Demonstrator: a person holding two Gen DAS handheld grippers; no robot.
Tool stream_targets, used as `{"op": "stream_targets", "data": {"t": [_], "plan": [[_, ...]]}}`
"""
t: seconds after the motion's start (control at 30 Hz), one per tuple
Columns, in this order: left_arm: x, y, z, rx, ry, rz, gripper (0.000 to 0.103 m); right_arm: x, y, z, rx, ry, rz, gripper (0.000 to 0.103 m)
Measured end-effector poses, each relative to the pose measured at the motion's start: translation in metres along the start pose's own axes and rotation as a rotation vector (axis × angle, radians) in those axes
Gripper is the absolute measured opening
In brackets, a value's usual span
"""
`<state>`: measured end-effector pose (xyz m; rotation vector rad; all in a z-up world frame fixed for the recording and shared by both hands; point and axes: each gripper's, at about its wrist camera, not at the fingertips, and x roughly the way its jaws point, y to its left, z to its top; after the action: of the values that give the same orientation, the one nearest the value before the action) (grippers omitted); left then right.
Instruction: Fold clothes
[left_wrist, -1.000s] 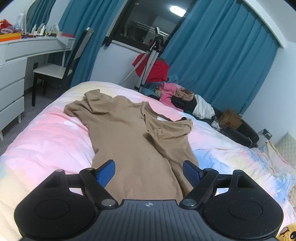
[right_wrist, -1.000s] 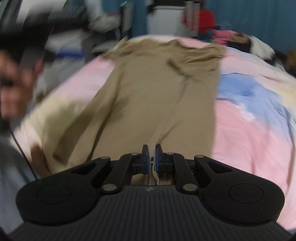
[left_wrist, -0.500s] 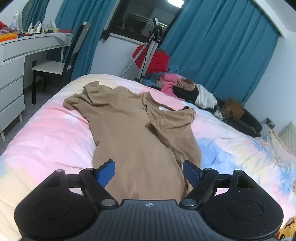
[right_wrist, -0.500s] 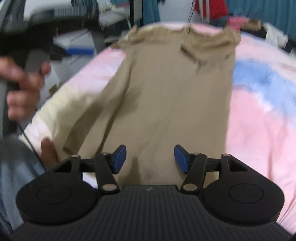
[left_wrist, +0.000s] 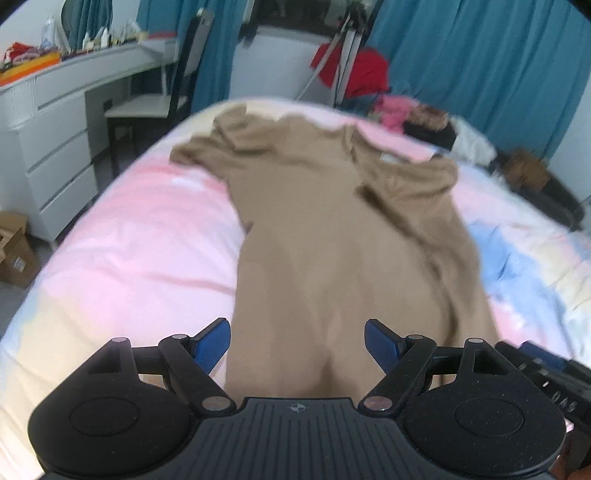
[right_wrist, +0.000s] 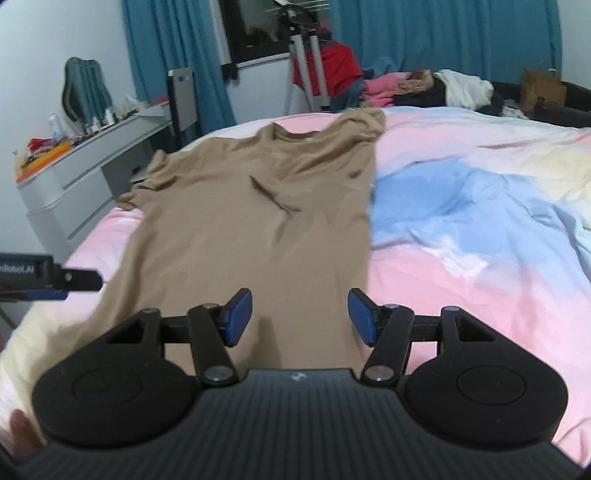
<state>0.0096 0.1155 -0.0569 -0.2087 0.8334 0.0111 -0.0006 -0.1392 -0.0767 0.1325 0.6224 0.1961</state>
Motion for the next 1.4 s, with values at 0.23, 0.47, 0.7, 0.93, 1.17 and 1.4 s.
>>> {"op": "stream_targets", "data": {"t": [0.23,0.47,0.7,0.93,1.17,1.4], "plan": [[0.019,-0.009,-0.02,0.089,0.111,0.041,0.07,0.009,-0.007,0.006,0.008,-0.03,-0.02,0.06],[-0.003,0.01,-0.012,-0.016,0.035,0.059,0.069,0.016,-0.02,0.004,0.089,0.014,-0.018,0.06],[0.002,0.024,-0.009,0.012,0.172,0.103,0.07,0.019,-0.024,0.001,0.106,0.036,-0.032,0.06],[0.021,0.043,-0.011,-0.067,0.352,-0.016,0.046,0.023,-0.024,-0.002,0.109,0.065,-0.048,0.06],[0.004,0.068,0.0,-0.049,0.403,-0.045,0.002,0.024,-0.023,-0.005,0.097,0.077,-0.062,0.06],[-0.004,0.083,0.008,-0.086,0.453,-0.097,0.013,0.023,-0.021,-0.006,0.087,0.077,-0.063,0.06]]}}
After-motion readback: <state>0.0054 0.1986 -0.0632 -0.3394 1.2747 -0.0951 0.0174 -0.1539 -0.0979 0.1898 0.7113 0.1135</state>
